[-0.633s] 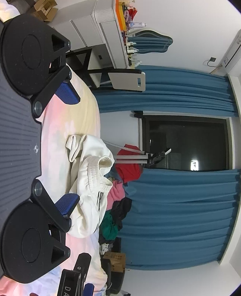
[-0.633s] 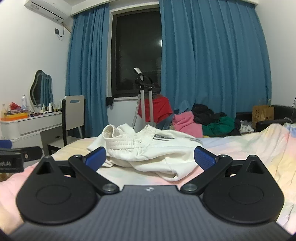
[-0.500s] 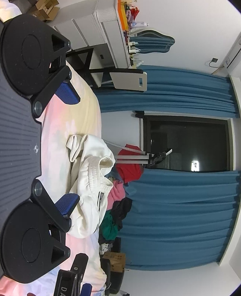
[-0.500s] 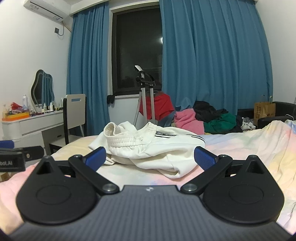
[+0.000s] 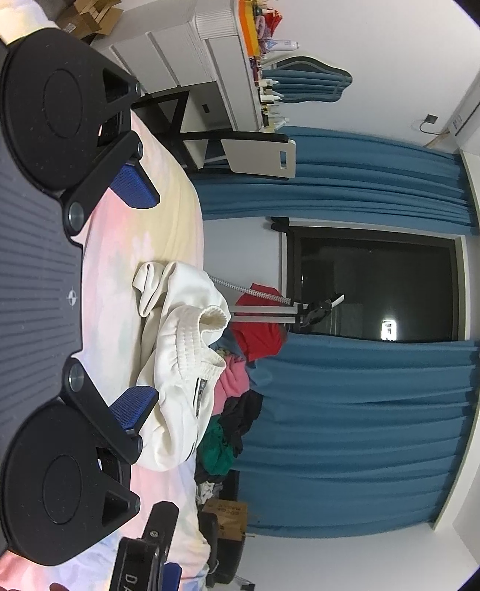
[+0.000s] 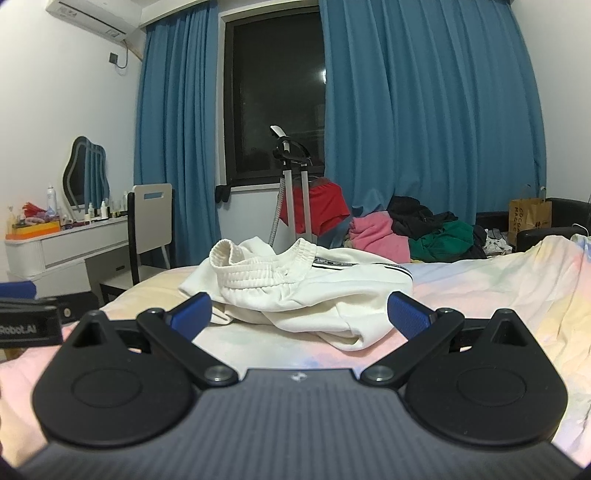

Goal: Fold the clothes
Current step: 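Move both grippers toward the crumpled white sweatshirt on the bed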

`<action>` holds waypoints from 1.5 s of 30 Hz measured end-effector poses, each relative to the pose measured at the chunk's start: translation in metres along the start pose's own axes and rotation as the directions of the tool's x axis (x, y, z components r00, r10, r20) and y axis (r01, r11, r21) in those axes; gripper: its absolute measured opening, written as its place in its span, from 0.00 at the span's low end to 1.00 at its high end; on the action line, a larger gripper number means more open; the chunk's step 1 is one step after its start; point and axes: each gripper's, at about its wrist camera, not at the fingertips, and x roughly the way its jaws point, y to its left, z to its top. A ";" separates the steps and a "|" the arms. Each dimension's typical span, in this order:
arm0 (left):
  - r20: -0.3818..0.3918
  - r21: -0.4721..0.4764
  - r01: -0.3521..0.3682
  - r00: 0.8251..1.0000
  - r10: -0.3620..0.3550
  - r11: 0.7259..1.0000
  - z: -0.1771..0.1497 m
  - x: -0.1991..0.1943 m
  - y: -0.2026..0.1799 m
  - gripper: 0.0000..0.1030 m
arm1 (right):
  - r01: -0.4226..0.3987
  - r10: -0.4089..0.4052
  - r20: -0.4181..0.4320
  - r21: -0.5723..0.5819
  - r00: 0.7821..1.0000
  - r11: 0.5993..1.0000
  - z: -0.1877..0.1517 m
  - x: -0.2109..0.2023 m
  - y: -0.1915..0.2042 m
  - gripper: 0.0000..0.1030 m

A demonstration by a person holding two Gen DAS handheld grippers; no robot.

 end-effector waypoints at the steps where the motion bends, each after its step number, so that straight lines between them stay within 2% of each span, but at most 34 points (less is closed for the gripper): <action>1: -0.003 -0.005 -0.003 1.000 0.003 1.000 0.001 0.001 0.000 1.00 | 0.001 -0.001 0.003 0.002 1.000 1.000 0.002 -0.001 0.000 1.00; 4: -0.022 -0.026 -0.014 1.000 0.013 1.000 0.004 0.000 -0.001 1.00 | 0.023 -0.022 0.014 -0.022 1.000 0.999 0.009 -0.002 0.003 1.00; 8: 0.000 -0.014 -0.009 1.000 0.009 1.000 0.010 -0.009 -0.005 1.00 | 0.028 -0.029 0.027 0.046 0.999 0.999 0.028 -0.001 -0.004 1.00; 12: -0.021 -0.017 0.002 1.000 -0.002 1.000 0.012 -0.009 -0.006 1.00 | 0.042 -0.043 0.017 0.065 0.999 0.997 0.048 -0.005 0.003 1.00; 17: -0.019 -0.012 0.025 1.000 -0.025 1.000 0.011 -0.015 -0.004 1.00 | 0.005 -0.007 0.033 0.080 0.999 0.997 0.060 -0.009 0.010 1.00; 21: -0.024 -0.014 0.057 0.998 -0.057 0.998 0.003 -0.015 -0.005 1.00 | 0.042 -0.045 0.073 0.047 0.996 0.998 0.038 -0.005 0.001 1.00; 24: 0.007 0.021 0.048 0.999 -0.048 0.999 -0.004 -0.014 -0.008 1.00 | 0.059 -0.059 0.058 0.003 0.997 0.998 0.015 0.004 -0.009 1.00; 26: 0.000 0.004 0.076 0.997 -0.076 0.997 -0.005 -0.009 -0.008 1.00 | 0.095 -0.094 0.049 -0.034 0.994 0.995 0.003 0.008 -0.015 0.98; 28: -0.007 -0.014 0.104 0.995 -0.104 0.995 -0.007 -0.004 -0.009 1.00 | 0.110 -0.109 0.040 -0.023 0.993 0.994 0.002 0.008 -0.019 0.97; 31: -0.008 0.002 0.097 0.995 -0.097 0.995 -0.011 -0.001 -0.015 1.00 | 0.116 -0.116 0.080 0.015 0.990 0.993 0.009 0.002 -0.020 0.97; 33: -0.005 0.019 0.066 0.998 -0.066 0.998 -0.014 0.001 -0.017 1.00 | 0.111 -0.113 0.096 0.026 0.989 0.993 0.009 -0.001 -0.019 0.90; 35: 0.003 0.027 0.024 1.000 -0.024 0.999 -0.018 0.004 -0.018 1.00 | 0.113 -0.116 0.075 0.043 0.990 0.993 0.008 0.000 -0.021 0.66; 37: 0.015 0.012 -0.011 1.000 0.011 1.000 -0.020 0.012 -0.018 1.00 | 0.118 -0.121 0.050 0.061 0.991 0.991 0.006 0.001 -0.023 0.56; 39: -0.015 -0.003 -0.018 1.000 0.018 1.000 -0.016 0.032 -0.018 1.00 | 0.117 -0.121 0.049 0.087 0.991 0.989 0.008 0.002 -0.024 0.40; 41: -0.046 -0.005 -0.020 0.999 0.020 1.000 -0.008 0.055 -0.019 1.00 | 0.122 -0.129 0.054 0.114 0.990 0.986 0.010 0.002 -0.026 0.34; 45: -0.106 -0.040 -0.022 0.994 0.018 0.999 0.012 0.118 -0.018 1.00 | 0.129 -0.140 0.057 0.155 0.989 0.979 0.009 0.005 -0.032 0.34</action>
